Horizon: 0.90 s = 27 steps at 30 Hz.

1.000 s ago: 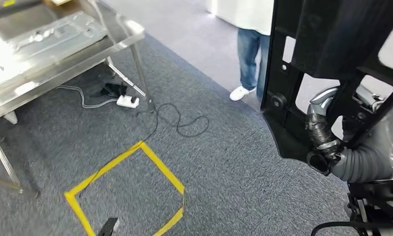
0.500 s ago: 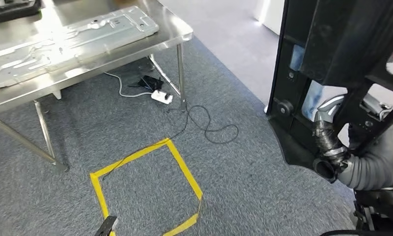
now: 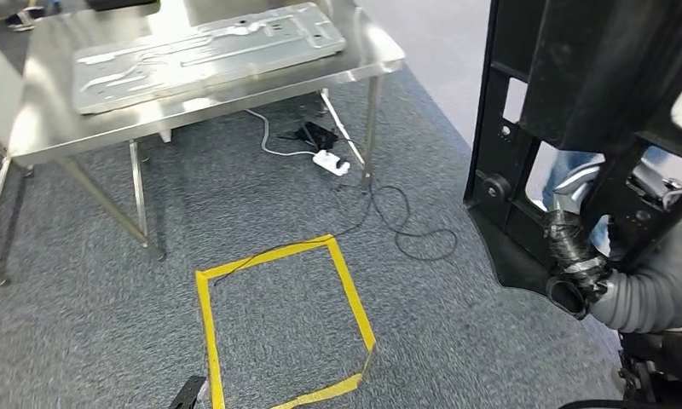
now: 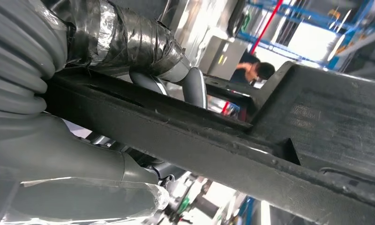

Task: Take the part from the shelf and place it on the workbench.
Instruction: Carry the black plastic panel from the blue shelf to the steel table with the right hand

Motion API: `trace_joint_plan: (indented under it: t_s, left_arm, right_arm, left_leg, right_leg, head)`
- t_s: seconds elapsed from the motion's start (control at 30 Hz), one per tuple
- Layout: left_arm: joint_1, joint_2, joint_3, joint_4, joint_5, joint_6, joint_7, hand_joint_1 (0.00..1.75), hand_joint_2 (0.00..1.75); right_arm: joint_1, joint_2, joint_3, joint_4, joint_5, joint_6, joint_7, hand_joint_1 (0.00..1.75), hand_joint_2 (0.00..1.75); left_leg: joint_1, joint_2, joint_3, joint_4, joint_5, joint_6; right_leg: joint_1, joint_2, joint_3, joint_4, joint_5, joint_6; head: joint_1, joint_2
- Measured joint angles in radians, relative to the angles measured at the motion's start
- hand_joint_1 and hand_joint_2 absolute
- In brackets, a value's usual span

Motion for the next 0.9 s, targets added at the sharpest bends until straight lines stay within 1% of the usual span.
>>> trace_joint_plan:
  t_s: [0.03,0.07,0.1,0.13,0.17,0.2,0.23,0.27,0.3,0.33,0.37,0.4,0.43,0.47,0.5,0.53,0.57,0.63,0.67,0.7,0.73,0.77,0.8,0.83,0.87,0.9]
  left_arm:
    - [-0.001,0.0,0.0,0.0,0.0,0.0,0.0,0.0,1.75]
    - [-0.001,0.0,0.0,0.0,0.0,0.0,0.0,0.0,1.75]
    - [0.0,0.0,0.0,0.0,0.0,0.0,0.0,0.0,1.75]
    - [0.001,0.0,0.0,0.0,0.0,0.0,0.0,0.0,1.75]
    - [0.001,0.001,0.0,0.0,0.0,0.0,0.001,0.0,1.75]
    - [0.0,0.001,0.0,0.0,0.0,0.0,0.001,0.0,1.75]
    - [-0.002,0.001,0.0,0.0,0.0,0.0,0.001,0.0,1.75]
    - [-0.003,0.001,0.0,0.0,0.0,0.0,0.001,0.0,1.75]
    - [-0.004,0.001,0.0,0.0,0.0,0.0,0.001,0.0,1.75]
    - [-0.005,0.001,0.0,0.0,0.0,0.0,0.001,0.0,1.75]
    - [-0.004,0.0,0.0,0.0,0.0,0.0,0.001,0.0,1.75]
    - [-0.004,0.0,0.0,0.0,0.0,-0.001,0.0,0.0,1.75]
    - [-0.002,0.0,0.0,0.0,0.0,-0.004,-0.003,0.0,1.75]
    - [-0.002,0.0,0.0,0.0,0.001,-0.01,-0.007,0.0,1.75]
    - [-0.001,0.001,0.0,0.0,0.002,-0.017,-0.012,0.0,1.75]
    - [0.0,0.001,0.0,0.0,0.005,-0.024,-0.017,0.0,1.75]
    - [0.002,0.002,0.0,0.0,0.007,-0.03,-0.021,0.0,1.75]
    - [0.006,0.004,0.0,0.0,0.01,-0.038,-0.028,0.0,1.75]
    - [0.008,0.005,0.0,0.0,0.011,-0.042,-0.033,0.0,1.75]
    - [0.008,0.005,0.0,-0.001,0.011,-0.047,-0.037,0.0,1.75]
    - [0.006,0.006,0.0,-0.001,0.01,-0.052,-0.043,0.0,1.75]
    - [0.003,0.006,0.0,-0.002,0.01,-0.062,-0.049,0.0,1.75]
    - [0.001,0.006,0.0,-0.002,0.01,-0.074,-0.056,0.0,1.75]
    - [0.0,0.006,0.0,-0.002,0.01,-0.088,-0.063,0.0,1.75]
    - [0.0,0.006,0.0,-0.002,0.01,-0.102,-0.07,0.0,1.75]
    - [0.001,0.006,0.0,-0.002,0.009,-0.112,-0.075,0.0,1.75]
  right_arm:
    - [0.0,-0.001,-0.002,-0.001,0.001,0.0,0.001,1.75,1.75]
    - [0.0,-0.002,-0.004,-0.002,0.001,0.0,0.001,1.75,1.75]
    - [0.0,-0.003,-0.006,-0.003,0.002,0.001,0.002,1.75,1.75]
    - [0.001,-0.004,-0.007,-0.003,0.003,0.001,0.003,1.75,1.75]
    - [0.002,-0.005,-0.009,-0.004,0.004,0.001,0.003,1.75,1.75]
    - [0.003,-0.006,-0.01,-0.005,0.006,0.001,0.003,1.75,1.75]
    - [0.006,-0.007,-0.012,-0.005,0.007,0.001,0.003,1.75,1.75]
    - [0.009,-0.008,-0.013,-0.006,0.008,0.001,0.003,1.75,1.75]
    - [0.014,-0.008,-0.014,-0.006,0.01,0.001,0.004,1.75,1.75]
    - [0.018,-0.008,-0.014,-0.006,0.011,0.001,0.004,1.75,1.75]
    - [0.021,-0.008,-0.015,-0.006,0.014,0.001,0.005,1.75,1.75]
    - [0.023,-0.008,-0.016,-0.006,0.015,0.0,0.007,1.75,1.75]
    - [0.023,-0.008,-0.017,-0.006,0.015,0.0,0.011,1.75,1.75]
    - [0.024,-0.008,-0.019,-0.006,0.011,0.0,0.016,1.75,1.75]
    - [0.024,-0.01,-0.022,-0.006,0.005,0.001,0.023,1.75,1.75]
    - [0.024,-0.012,-0.025,-0.006,-0.002,0.001,0.031,1.75,1.75]
    - [0.024,-0.014,-0.026,-0.006,-0.009,0.002,0.04,1.75,1.75]
    - [0.024,-0.019,-0.028,-0.005,-0.017,0.004,0.063,1.75,1.75]
    - [0.024,-0.02,-0.029,-0.004,-0.018,0.006,0.078,1.75,1.75]
    - [0.024,-0.022,-0.03,-0.003,-0.019,0.009,0.096,1.75,1.75]
    - [0.024,-0.026,-0.031,-0.001,-0.018,0.017,0.118,1.75,1.75]
    - [0.023,-0.033,-0.031,0.005,-0.018,0.035,0.141,1.75,1.75]
    - [0.019,-0.044,-0.031,0.016,-0.018,0.063,0.16,1.75,1.75]
    - [0.014,-0.058,-0.031,0.032,-0.017,0.1,0.174,1.75,1.75]
    - [0.009,-0.072,-0.031,0.05,-0.018,0.136,0.18,1.75,1.75]
    - [0.005,-0.085,-0.031,0.065,-0.019,0.164,0.181,1.75,1.75]
  left_leg:
    - [-0.004,-0.001,0.0,-0.003,-0.005,0.007]
    - [-0.004,-0.015,0.0,-0.004,-0.005,0.014]
    - [-0.002,-0.028,0.003,-0.005,-0.006,0.02]
    - [0.0,-0.041,0.006,-0.008,-0.006,0.026]
    - [0.001,-0.052,0.011,-0.011,-0.006,0.032]
    - [0.003,-0.063,0.015,-0.013,-0.006,0.037]
    - [0.002,-0.075,0.016,-0.013,-0.007,0.04]
    - [0.001,-0.088,0.017,-0.013,-0.008,0.043]
    - [0.0,-0.105,0.018,-0.012,-0.008,0.045]
    - [-0.001,-0.121,0.019,-0.012,-0.009,0.046]
    - [-0.002,-0.134,0.021,-0.012,-0.01,0.046]
    - [-0.002,-0.147,0.024,-0.011,-0.011,0.046]
    - [-0.001,-0.158,0.026,-0.011,-0.013,0.045]
    - [-0.003,-0.166,0.026,-0.009,-0.015,0.042]
    - [-0.003,-0.175,0.025,-0.009,-0.016,0.038]
    - [-0.002,-0.181,0.023,-0.008,-0.016,0.033]
    - [-0.002,-0.185,0.021,-0.009,-0.016,0.027]
    - [-0.001,-0.187,0.02,-0.013,-0.017,0.016]
    - [-0.002,-0.177,0.016,-0.005,-0.024,0.01]
    - [-0.003,-0.159,0.005,0.021,-0.041,0.004]
    - [-0.002,-0.137,-0.016,0.068,-0.067,-0.001]
    - [-0.001,-0.117,-0.046,0.132,-0.096,-0.006]
    - [0.002,-0.104,-0.079,0.197,-0.121,-0.009]
    - [0.003,-0.097,-0.104,0.242,-0.132,-0.011]
    - [0.003,-0.093,-0.112,0.253,-0.124,-0.011]
    - [0.003,-0.091,-0.1,0.224,-0.098,-0.01]
  right_leg:
    - [0.003,-0.01,0.003,0.0,-0.003,0.006]
    - [0.004,-0.021,0.006,0.0,-0.007,0.011]
    - [0.002,-0.024,0.009,0.001,-0.012,0.018]
    - [-0.001,-0.01,0.009,0.01,-0.022,0.023]
    - [-0.004,0.013,0.004,0.029,-0.035,0.027]
    - [-0.006,0.046,-0.017,0.072,-0.058,0.029]
    - [-0.006,0.075,-0.047,0.132,-0.084,0.03]
    - [-0.006,0.089,-0.085,0.199,-0.107,0.029]
    - [-0.005,0.097,-0.12,0.255,-0.119,0.029]
    - [-0.005,0.1,-0.139,0.274,-0.111,0.028]
    - [-0.005,0.103,-0.141,0.258,-0.086,0.025]
    - [-0.005,0.106,-0.123,0.203,-0.046,0.021]
    - [-0.005,0.115,-0.098,0.138,-0.011,0.016]
    - [-0.004,0.125,-0.075,0.077,0.013,0.012]
    - [-0.003,0.134,-0.058,0.036,0.025,0.008]
    - [-0.001,0.141,-0.052,0.019,0.024,0.006]
    - [0.001,0.141,-0.049,0.014,0.023,0.004]
    - [-0.003,0.136,-0.045,0.009,0.026,-0.006]
    - [-0.006,0.133,-0.042,0.005,0.028,-0.01]
    - [-0.009,0.129,-0.038,0.0,0.03,-0.015]
    - [-0.009,0.124,-0.035,-0.002,0.03,-0.018]
    - [-0.008,0.12,-0.034,-0.002,0.028,-0.02]
    - [-0.007,0.115,-0.034,-0.001,0.027,-0.022]
    - [-0.006,0.111,-0.034,0.0,0.025,-0.023]
    - [-0.006,0.107,-0.033,0.001,0.024,-0.023]
    - [-0.006,0.103,-0.031,0.002,0.021,-0.022]
  head:
    - [0.0,0.0]
    - [0.001,0.0]
    - [0.001,0.0]
    - [0.002,0.0]
    - [0.003,0.0]
    - [0.007,0.0]
    - [0.01,0.0]
    - [0.012,0.0]
    - [0.014,0.0]
    - [0.014,0.0]
    - [0.014,0.0]
    - [0.014,0.0]
    - [0.015,0.0]
    - [0.015,0.0]
    - [0.015,0.0]
    - [0.016,0.0]
    - [0.015,0.0]
    - [0.016,0.0]
    - [0.014,0.0]
    - [0.011,0.0]
    - [0.009,0.0]
    - [0.006,0.0]
    - [0.005,0.0]
    - [0.005,0.0]
    - [0.005,0.0]
    - [0.005,0.0]
